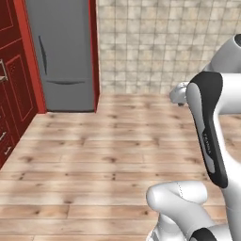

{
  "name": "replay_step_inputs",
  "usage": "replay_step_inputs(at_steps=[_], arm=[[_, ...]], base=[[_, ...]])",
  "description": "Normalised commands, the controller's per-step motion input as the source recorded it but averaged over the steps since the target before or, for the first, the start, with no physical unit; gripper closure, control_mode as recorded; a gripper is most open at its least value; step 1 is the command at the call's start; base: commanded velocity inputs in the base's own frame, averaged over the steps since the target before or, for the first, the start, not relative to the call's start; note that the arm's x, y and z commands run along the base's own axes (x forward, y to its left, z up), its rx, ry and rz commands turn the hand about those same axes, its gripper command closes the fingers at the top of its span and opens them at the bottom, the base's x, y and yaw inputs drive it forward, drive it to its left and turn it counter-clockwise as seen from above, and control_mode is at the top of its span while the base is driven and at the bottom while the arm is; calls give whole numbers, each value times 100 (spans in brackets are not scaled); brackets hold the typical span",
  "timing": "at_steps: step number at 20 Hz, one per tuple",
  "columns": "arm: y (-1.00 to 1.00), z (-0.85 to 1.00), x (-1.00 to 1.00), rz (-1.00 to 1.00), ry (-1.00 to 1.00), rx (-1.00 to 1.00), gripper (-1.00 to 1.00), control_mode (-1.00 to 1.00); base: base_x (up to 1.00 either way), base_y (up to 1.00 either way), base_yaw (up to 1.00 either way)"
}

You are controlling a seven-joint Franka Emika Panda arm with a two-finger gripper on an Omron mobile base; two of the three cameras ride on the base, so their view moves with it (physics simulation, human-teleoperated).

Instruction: Move the hot dog bun to the plate on the dining table and place the condiment next to that plate. Then navigate to the fridge and take the sausage and place it on the plate as well.

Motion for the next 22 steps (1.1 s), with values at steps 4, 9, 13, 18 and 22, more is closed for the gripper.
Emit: replay_step_inputs(at_steps=[4,9,13,18,22], arm=[[0,0,0,0,0,0,-100,100],[0,0,0,0,0,0,-100,100],[0,0,0,0,0,0,-100,100],[0,0,0,0,0,0,-100,100],[0,0,0,0,0,0,-100,100]], base=[[100,100,-27],[100,100,-27],[100,96,-25],[100,85,-21],[100,76,-15]])
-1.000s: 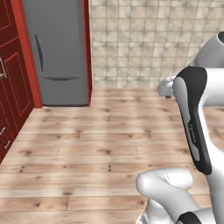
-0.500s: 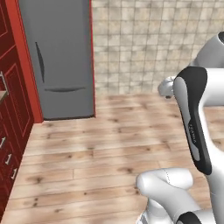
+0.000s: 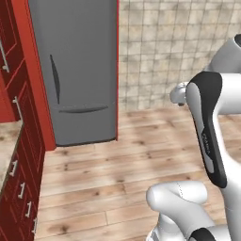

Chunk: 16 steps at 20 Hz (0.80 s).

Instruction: Move the hot dog bun to the plate on the dining table and place the condiment next to that plate. Then navigate to the fridge and take the sausage and place it on the plate as well.

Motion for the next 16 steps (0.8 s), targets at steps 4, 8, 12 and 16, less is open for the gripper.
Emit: replay_step_inputs(at_steps=[4,8,12,16], arm=[[0,0,0,0,0,0,-100,100],[0,0,0,0,0,0,-100,100],[0,0,0,0,0,0,-100,100],[0,0,0,0,0,0,-100,100]], base=[[100,71,-11],[100,60,-9],[100,55,-10],[91,57,-10]])
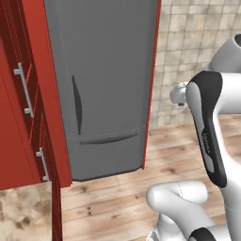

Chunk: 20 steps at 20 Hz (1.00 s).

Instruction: Move the hot dog bun to the plate on the dining table and place the condiment next to that plate. Then navigate to the fridge and take the sausage and place it on the plate as well.

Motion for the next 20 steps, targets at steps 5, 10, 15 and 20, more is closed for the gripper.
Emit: replay_step_inputs(at_steps=[5,10,15,20], arm=[[0,0,0,0,0,0,-100,100],[0,0,0,0,0,0,-100,100],[0,0,0,0,0,0,-100,100],[0,0,0,0,0,0,-100,100]], base=[[59,53,-3],[30,45,0],[27,50,5],[60,45,6]])
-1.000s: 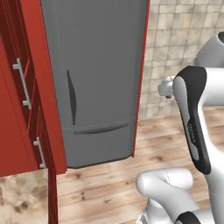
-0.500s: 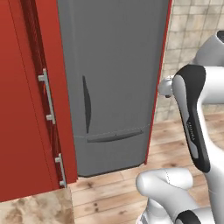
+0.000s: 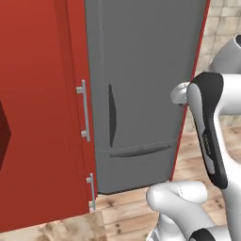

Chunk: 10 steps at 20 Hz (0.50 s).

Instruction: Move the hot dog bun to the plate on the dining table and place the condiment next to that plate. Then navigate to the fridge and take the sausage and place it on the plate as well.

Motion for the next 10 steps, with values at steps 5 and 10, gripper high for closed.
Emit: replay_step_inputs(at_steps=[5,10], arm=[[0,0,0,0,0,0,-100,100],[0,0,0,0,0,0,-100,100]], base=[[69,26,7],[53,19,8]])
